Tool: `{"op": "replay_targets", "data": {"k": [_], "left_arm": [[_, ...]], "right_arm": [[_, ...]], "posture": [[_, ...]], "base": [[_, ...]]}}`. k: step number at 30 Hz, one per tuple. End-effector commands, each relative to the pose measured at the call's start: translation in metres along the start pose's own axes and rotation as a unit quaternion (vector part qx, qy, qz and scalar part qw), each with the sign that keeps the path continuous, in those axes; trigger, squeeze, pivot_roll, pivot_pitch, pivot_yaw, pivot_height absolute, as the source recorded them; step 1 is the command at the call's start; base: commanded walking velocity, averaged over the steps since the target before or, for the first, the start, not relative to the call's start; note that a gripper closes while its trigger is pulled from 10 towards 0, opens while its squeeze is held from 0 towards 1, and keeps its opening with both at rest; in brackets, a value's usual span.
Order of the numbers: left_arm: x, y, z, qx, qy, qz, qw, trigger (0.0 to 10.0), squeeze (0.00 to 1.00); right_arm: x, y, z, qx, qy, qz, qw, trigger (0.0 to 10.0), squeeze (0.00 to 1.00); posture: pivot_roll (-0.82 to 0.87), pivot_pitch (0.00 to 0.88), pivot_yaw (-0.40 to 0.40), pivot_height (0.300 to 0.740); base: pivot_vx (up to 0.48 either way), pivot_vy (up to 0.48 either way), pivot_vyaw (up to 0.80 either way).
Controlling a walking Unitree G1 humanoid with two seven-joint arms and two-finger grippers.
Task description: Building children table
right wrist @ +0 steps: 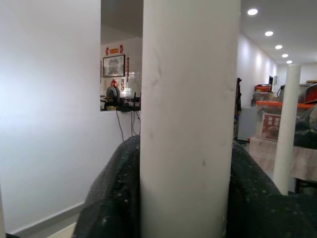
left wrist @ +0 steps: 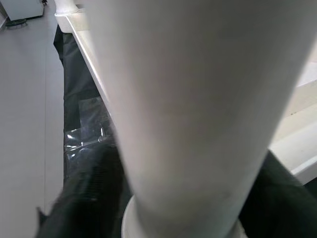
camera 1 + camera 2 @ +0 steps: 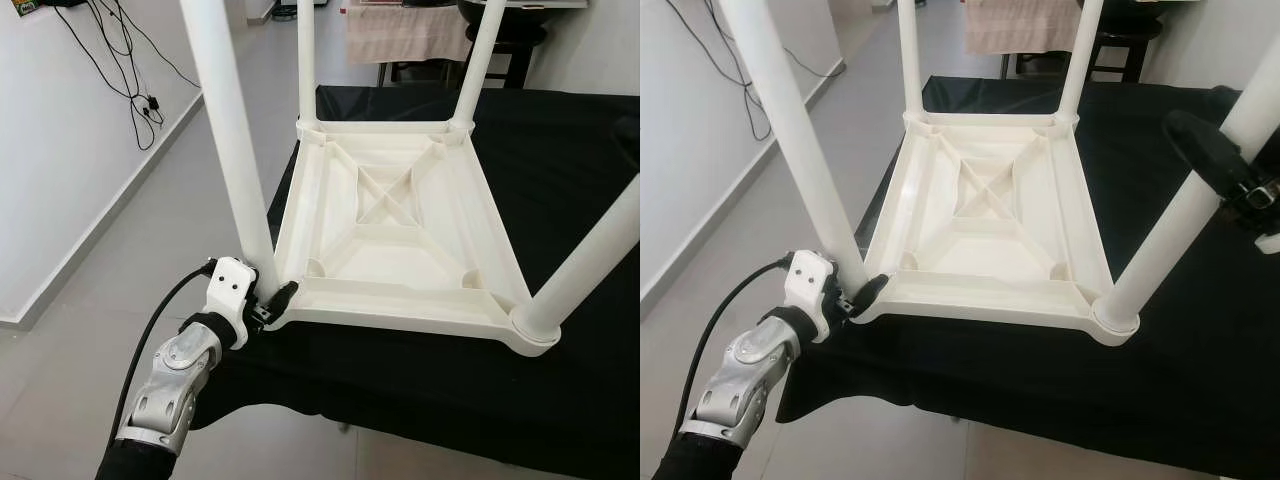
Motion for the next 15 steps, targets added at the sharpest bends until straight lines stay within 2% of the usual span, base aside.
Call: {"op": "replay_targets", "data": {"k": [1,10,14,15], "left_arm": [[0.010,0.002,-0.002,0.003,-0.006,0.020,1.000,0.0,0.00],[0.014,0.000,0.004,-0.011,-0.012,0.029,0.999,0.0,0.00],[0.017,0.001,0.008,-0.018,-0.015,0.037,0.999,0.0,0.00],[0.022,0.000,0.018,-0.032,-0.022,0.042,0.998,0.0,0.00]], "right_arm": [[-0.001,0.001,0.005,-0.001,0.007,0.004,1.000,0.0,0.00],[-0.004,0.005,0.003,0.003,0.005,-0.001,1.000,0.0,0.00],[-0.009,0.005,0.000,0.011,0.009,-0.019,1.000,0.0,0.00],[-0.019,0.005,-0.008,0.030,0.009,-0.056,0.998,0.0,0.00]], "posture": [[-0.10,0.063,-0.010,0.740],[-0.10,0.067,-0.013,0.740],[-0.10,0.066,-0.017,0.740],[-0.09,0.062,-0.018,0.740]], "base": [[0.000,0.000,0.00],[0.000,0.000,0.00],[0.000,0.000,0.00],[0.000,0.000,0.00]]}}
Point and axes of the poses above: a point about 5 cm out from each wrist's last joint towards the gripper, its own y axis pointing back from the gripper into the wrist, its own z axis along the axis of the wrist's last joint, x = y × z, the point moved 4 cm from there along -y, pointing out of the wrist towards the gripper, and after that the axes turned 10 degrees about y, right-handed, at the moved point
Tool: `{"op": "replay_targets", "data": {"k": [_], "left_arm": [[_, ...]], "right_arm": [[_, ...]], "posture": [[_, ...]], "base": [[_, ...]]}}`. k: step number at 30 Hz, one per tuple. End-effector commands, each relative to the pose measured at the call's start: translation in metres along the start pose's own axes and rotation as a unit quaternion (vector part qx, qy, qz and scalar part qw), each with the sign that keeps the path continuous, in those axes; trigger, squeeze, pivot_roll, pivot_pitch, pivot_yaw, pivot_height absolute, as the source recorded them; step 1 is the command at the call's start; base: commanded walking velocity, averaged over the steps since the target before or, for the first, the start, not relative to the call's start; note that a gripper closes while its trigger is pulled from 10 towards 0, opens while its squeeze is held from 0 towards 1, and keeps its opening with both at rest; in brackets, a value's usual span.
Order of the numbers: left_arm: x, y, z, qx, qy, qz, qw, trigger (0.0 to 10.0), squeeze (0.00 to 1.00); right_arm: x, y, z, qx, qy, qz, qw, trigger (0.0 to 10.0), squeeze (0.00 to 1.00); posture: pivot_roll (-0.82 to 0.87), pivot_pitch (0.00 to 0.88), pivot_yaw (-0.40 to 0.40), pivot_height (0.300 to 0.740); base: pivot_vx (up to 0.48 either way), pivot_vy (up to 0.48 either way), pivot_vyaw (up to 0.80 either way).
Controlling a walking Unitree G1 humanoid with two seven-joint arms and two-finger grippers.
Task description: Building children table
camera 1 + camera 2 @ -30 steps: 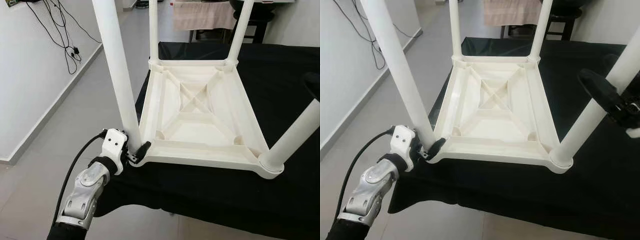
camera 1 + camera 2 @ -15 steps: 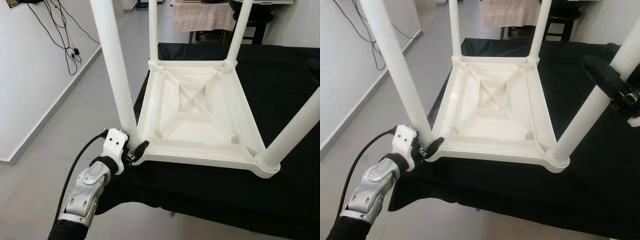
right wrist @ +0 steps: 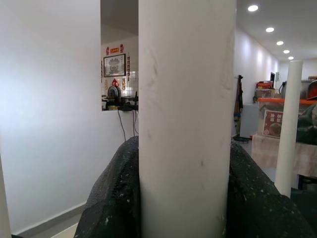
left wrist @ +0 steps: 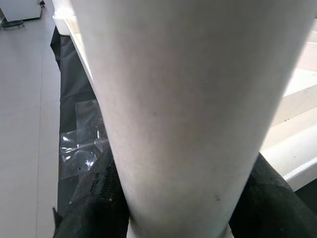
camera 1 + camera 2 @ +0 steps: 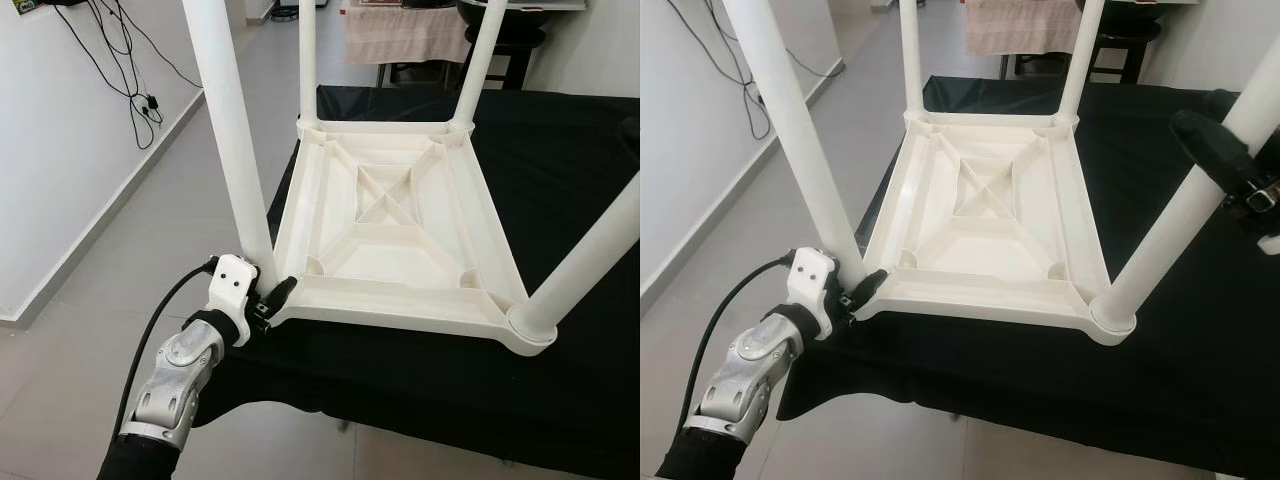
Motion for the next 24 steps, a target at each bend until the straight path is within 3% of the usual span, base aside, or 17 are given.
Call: {"op": "replay_targets", "data": {"k": [1,3,4,5,7,10,13,14,15,17,18,19,20,21,22,23,24], "left_arm": [[0.022,0.002,0.015,-0.025,-0.025,0.044,0.998,0.0,0.00],[0.029,0.000,0.035,-0.050,-0.034,0.050,0.997,0.0,0.00],[0.036,-0.003,0.060,-0.078,-0.046,0.052,0.994,0.0,0.00],[0.036,-0.003,0.060,-0.078,-0.046,0.052,0.994,0.0,0.00],[0.049,-0.009,0.138,-0.159,-0.087,0.041,0.983,0.0,0.00],[0.051,-0.009,0.163,-0.183,-0.103,0.036,0.977,0.0,0.00],[0.042,-0.009,0.272,-0.271,-0.185,-0.008,0.945,0.0,0.00],[0.042,-0.009,0.272,-0.271,-0.185,-0.008,0.945,0.0,0.00],[0.035,-0.007,0.303,-0.292,-0.208,-0.022,0.933,0.0,0.00],[0.035,-0.007,0.303,-0.292,-0.208,-0.022,0.933,0.0,0.00],[0.021,-0.008,0.336,-0.314,-0.224,-0.047,0.921,0.0,0.00],[0.021,-0.008,0.336,-0.314,-0.224,-0.047,0.921,0.0,0.00],[0.007,-0.009,0.362,-0.331,-0.230,-0.072,0.912,0.0,0.00],[0.007,-0.009,0.362,-0.331,-0.230,-0.072,0.912,0.0,0.00],[-0.013,-0.013,0.388,-0.347,-0.226,-0.105,0.904,0.0,0.00],[-0.013,-0.013,0.388,-0.347,-0.226,-0.105,0.904,0.0,0.00],[-0.027,-0.015,0.403,-0.354,-0.222,-0.127,0.900,0.0,0.00]], "right_arm": [[-0.011,0.002,-0.004,0.022,0.014,-0.033,0.999,0.0,0.00],[-0.025,0.003,-0.019,0.052,0.008,-0.089,0.995,0.0,0.00],[-0.038,0.006,-0.036,0.087,0.002,-0.145,0.986,0.0,0.00],[-0.038,0.006,-0.036,0.087,0.002,-0.145,0.986,0.0,0.00],[-0.052,0.020,-0.085,0.184,-0.017,-0.255,0.949,0.0,0.00],[-0.051,0.025,-0.099,0.211,-0.022,-0.280,0.936,0.0,0.00],[-0.028,0.040,-0.146,0.303,-0.071,-0.350,0.883,0.0,0.00],[-0.028,0.040,-0.146,0.303,-0.071,-0.350,0.883,0.0,0.00],[-0.016,0.045,-0.161,0.330,-0.086,-0.365,0.866,0.0,0.00],[-0.016,0.045,-0.161,0.330,-0.086,-0.365,0.866,0.0,0.00],[0.009,0.046,-0.181,0.360,-0.121,-0.365,0.850,0.0,0.00],[0.009,0.046,-0.181,0.360,-0.121,-0.365,0.850,0.0,0.00],[0.037,0.045,-0.203,0.389,-0.157,-0.357,0.835,0.0,0.00],[0.037,0.045,-0.203,0.389,-0.157,-0.357,0.835,0.0,0.00],[0.070,0.043,-0.228,0.423,-0.196,-0.347,0.814,0.0,0.00],[0.070,0.043,-0.228,0.423,-0.196,-0.347,0.814,0.0,0.00],[0.093,0.041,-0.242,0.445,-0.219,-0.342,0.798,0.0,0.00]], "posture": [[-0.09,0.062,-0.018,0.740],[-0.09,0.058,-0.015,0.740],[-0.09,0.053,-0.009,0.740],[-0.09,0.053,-0.009,0.740],[-0.07,0.044,0.005,0.740],[-0.07,0.044,0.005,0.740],[-0.05,0.041,0.028,0.740],[-0.05,0.041,0.028,0.740],[-0.04,0.043,0.033,0.740],[-0.04,0.043,0.033,0.740],[-0.03,0.049,0.043,0.740],[-0.03,0.049,0.043,0.740],[-0.03,0.054,0.055,0.740],[-0.03,0.054,0.055,0.740],[-0.03,0.058,0.063,0.740],[-0.03,0.058,0.063,0.740],[-0.03,0.059,0.065,0.740]], "base": [[0.000,0.000,0.00],[0.000,0.000,0.00],[0.000,0.000,0.00],[0.000,0.000,0.00],[0.000,0.000,0.00],[0.000,0.000,0.00],[0.000,0.000,0.00],[0.000,0.000,0.00],[0.000,0.000,0.00],[0.000,0.000,0.00],[0.000,0.000,0.00],[0.000,0.000,0.00],[0.000,0.000,0.00],[0.000,0.000,0.00],[0.000,0.000,0.00],[0.000,0.000,0.00],[0.000,0.000,0.00]]}}
Point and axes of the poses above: a point about 5 cm out from each wrist's last joint towards the gripper, its own y axis pointing back from the gripper into the wrist, its own z axis along the axis of the wrist's last joint, x = y × z, the point moved 4 cm from there along -y, pointing out of the wrist towards the gripper, and after that the axes turned 10 degrees about y, right-handed, at the moved point
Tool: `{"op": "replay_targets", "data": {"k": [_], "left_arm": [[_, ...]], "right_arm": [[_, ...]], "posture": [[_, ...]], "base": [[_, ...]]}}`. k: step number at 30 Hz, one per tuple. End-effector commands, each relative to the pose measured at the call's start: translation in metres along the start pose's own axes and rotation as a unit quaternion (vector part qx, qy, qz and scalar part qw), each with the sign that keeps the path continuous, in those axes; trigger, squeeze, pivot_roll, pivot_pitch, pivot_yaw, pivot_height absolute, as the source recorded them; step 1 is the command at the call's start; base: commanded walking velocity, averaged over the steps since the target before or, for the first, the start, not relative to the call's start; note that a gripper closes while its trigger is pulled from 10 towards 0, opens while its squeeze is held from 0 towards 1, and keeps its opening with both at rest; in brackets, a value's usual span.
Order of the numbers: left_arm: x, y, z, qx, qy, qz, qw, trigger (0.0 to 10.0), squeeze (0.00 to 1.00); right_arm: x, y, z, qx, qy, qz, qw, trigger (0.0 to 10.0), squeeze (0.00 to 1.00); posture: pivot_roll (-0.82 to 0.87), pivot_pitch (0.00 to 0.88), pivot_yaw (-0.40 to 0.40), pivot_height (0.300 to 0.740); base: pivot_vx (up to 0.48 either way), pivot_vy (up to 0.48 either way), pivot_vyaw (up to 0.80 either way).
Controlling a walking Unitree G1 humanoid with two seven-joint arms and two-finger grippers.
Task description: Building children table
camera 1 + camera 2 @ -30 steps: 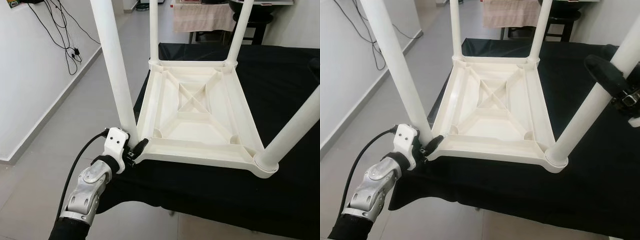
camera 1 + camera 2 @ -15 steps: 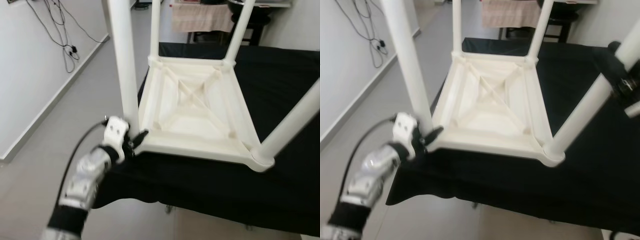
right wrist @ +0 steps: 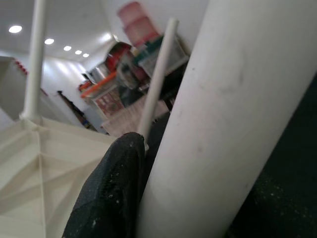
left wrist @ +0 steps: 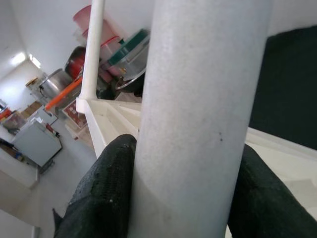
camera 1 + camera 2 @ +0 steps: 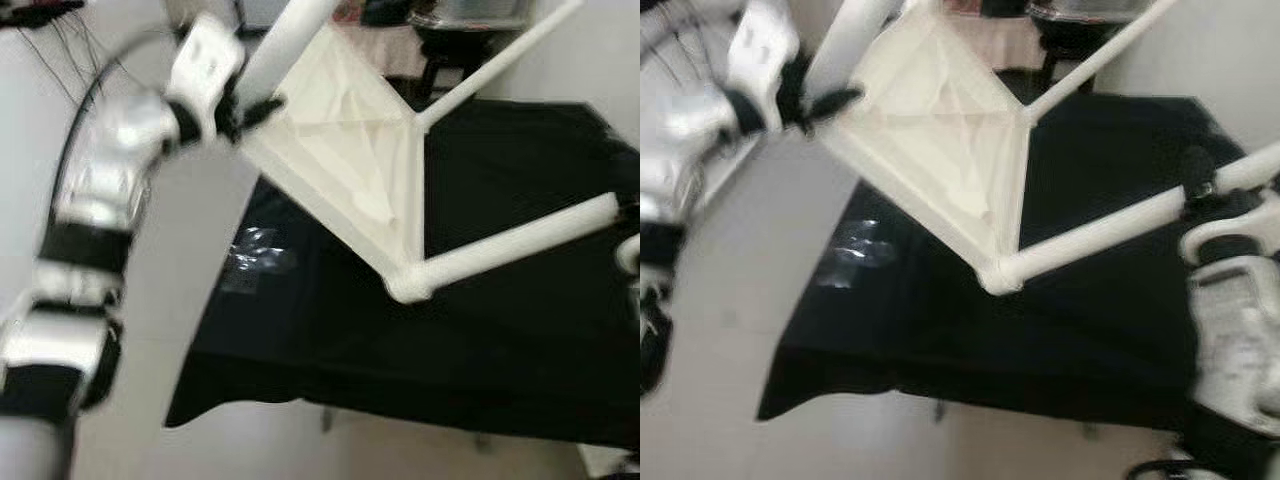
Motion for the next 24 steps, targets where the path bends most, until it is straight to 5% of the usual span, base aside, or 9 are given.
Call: {"op": "replay_targets", "data": {"k": [1,5,7,8,19,20,21,23,24], "left_arm": [[0.025,0.021,0.125,-0.242,0.028,0.038,0.969,0.0,0.00],[0.014,0.003,0.148,-0.261,0.053,0.005,0.964,0.0,0.00],[0.007,-0.006,0.156,-0.266,0.068,-0.011,0.961,1.5,0.00],[-0.003,-0.014,0.162,-0.272,0.085,-0.037,0.958,10.0,1.00],[-0.030,-0.029,0.149,-0.261,0.135,-0.129,0.947,10.0,1.00],[-0.030,-0.029,0.145,-0.257,0.137,-0.133,0.947,10.0,1.00],[-0.029,-0.028,0.141,-0.255,0.139,-0.138,0.947,10.0,0.85],[-0.029,-0.028,0.141,-0.255,0.139,-0.138,0.947,10.0,0.85],[-0.028,-0.026,0.136,-0.254,0.143,-0.145,0.946,10.0,0.52]], "right_arm": [[-0.021,0.039,-0.147,0.311,0.127,-0.042,0.941,0.0,0.00],[-0.004,0.039,-0.180,0.343,0.124,-0.054,0.929,0.0,0.00],[0.001,0.031,-0.191,0.349,0.132,-0.066,0.926,0.0,0.00],[0.005,0.020,-0.196,0.343,0.148,-0.077,0.925,0.0,0.00],[-0.037,-0.011,-0.182,0.316,0.181,-0.191,0.912,0.0,0.00],[-0.042,-0.011,-0.181,0.316,0.185,-0.199,0.909,10.0,0.40],[-0.046,-0.011,-0.181,0.317,0.183,-0.212,0.906,10.0,1.00],[-0.046,-0.011,-0.181,0.317,0.183,-0.212,0.906,10.0,1.00],[-0.052,-0.010,-0.184,0.322,0.180,-0.229,0.901,10.0,1.00]], "posture": [[-0.03,0.059,0.065,0.740],[-0.03,0.064,0.078,0.740],[-0.03,0.063,0.079,0.740],[-0.03,0.065,0.089,0.740],[-0.02,0.067,0.074,0.740],[-0.02,0.070,0.065,0.740],[-0.02,0.069,0.059,0.740],[-0.02,0.069,0.059,0.740],[-0.02,0.072,0.048,0.740]], "base": [[0.000,0.000,0.00],[0.000,0.000,0.00],[0.000,0.000,0.00],[0.000,0.000,0.00],[0.000,0.000,0.00],[0.000,0.000,0.00],[0.000,0.000,0.00],[0.000,0.000,0.00],[0.000,0.000,0.00]]}}
Point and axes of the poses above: a point about 5 cm out from each wrist's last joint towards the gripper, its own y axis pointing back from the gripper into the wrist, its own z axis along the axis of the wrist's last joint, x = y × z, the point moved 4 cm from there along -y, pointing out of the wrist towards the gripper, and after that the axes turned 10 degrees about y, right-handed, at the moved point
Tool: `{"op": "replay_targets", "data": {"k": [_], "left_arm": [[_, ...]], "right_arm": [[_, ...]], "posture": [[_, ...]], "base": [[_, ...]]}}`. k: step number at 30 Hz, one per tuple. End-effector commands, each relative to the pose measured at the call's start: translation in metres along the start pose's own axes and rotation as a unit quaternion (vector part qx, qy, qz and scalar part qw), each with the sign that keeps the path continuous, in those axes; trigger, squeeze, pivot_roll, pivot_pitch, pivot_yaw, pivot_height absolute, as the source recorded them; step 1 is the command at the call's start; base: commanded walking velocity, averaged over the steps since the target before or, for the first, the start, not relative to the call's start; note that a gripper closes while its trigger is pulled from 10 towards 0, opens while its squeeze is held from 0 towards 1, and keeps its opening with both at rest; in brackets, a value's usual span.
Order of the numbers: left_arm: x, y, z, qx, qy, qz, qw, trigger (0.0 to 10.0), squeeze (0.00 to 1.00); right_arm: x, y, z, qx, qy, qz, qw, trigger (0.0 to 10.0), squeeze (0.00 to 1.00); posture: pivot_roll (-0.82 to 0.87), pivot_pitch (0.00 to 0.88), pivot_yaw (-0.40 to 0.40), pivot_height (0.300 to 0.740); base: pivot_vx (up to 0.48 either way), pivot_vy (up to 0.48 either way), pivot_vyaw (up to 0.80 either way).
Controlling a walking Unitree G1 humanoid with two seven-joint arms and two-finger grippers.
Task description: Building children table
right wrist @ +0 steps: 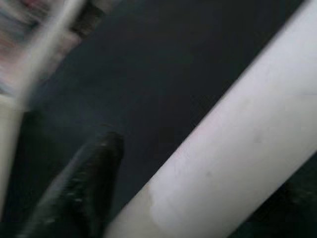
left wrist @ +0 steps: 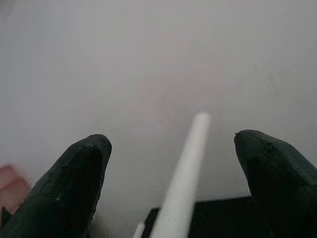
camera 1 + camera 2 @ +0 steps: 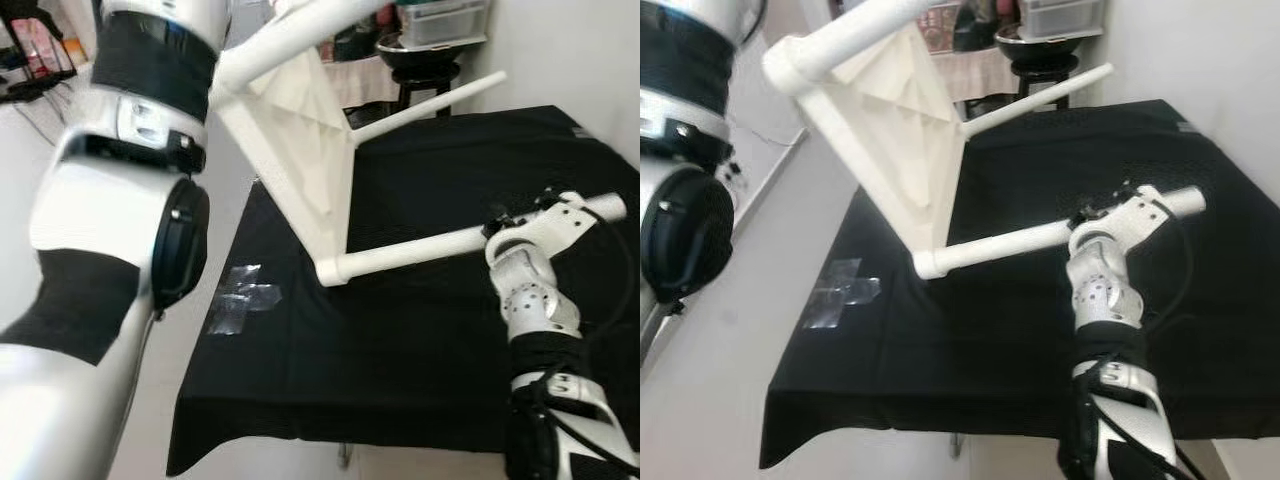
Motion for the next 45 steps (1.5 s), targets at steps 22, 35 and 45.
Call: {"op": "replay_targets", "data": {"k": [22,35,45], "left_arm": [[-0.008,0.033,-0.012,-0.002,0.039,-0.064,0.997,10.0,0.00],[-0.038,0.068,0.008,-0.048,0.107,-0.201,0.973,10.0,0.00],[-0.020,0.115,-0.058,-0.033,0.210,-0.023,0.977,10.0,0.00]], "right_arm": [[-0.023,0.056,-0.034,-0.015,-0.231,0.167,0.958,10.0,1.00],[-0.053,0.106,0.020,-0.158,-0.262,0.321,0.896,10.0,0.00],[-0.015,0.117,0.021,-0.170,-0.138,0.369,0.903,10.0,0.00]], "posture": [[-0.06,0.091,0.037,0.740],[-0.07,0.077,0.059,0.740],[-0.09,0.058,0.061,0.740]], "base": [[0.000,0.000,0.00],[0.000,0.000,0.00],[0.000,0.000,0.00]]}}
Point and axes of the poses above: a point about 5 cm out from each wrist's last joint towards the gripper, its own y axis pointing back from the gripper into the wrist, its own z axis along the axis of the wrist's last joint, x = y × z, the point moved 4 cm from there along -y, pointing out of the wrist towards the gripper, and after that the axes turned 10 degrees about y, right-handed, at the moved point
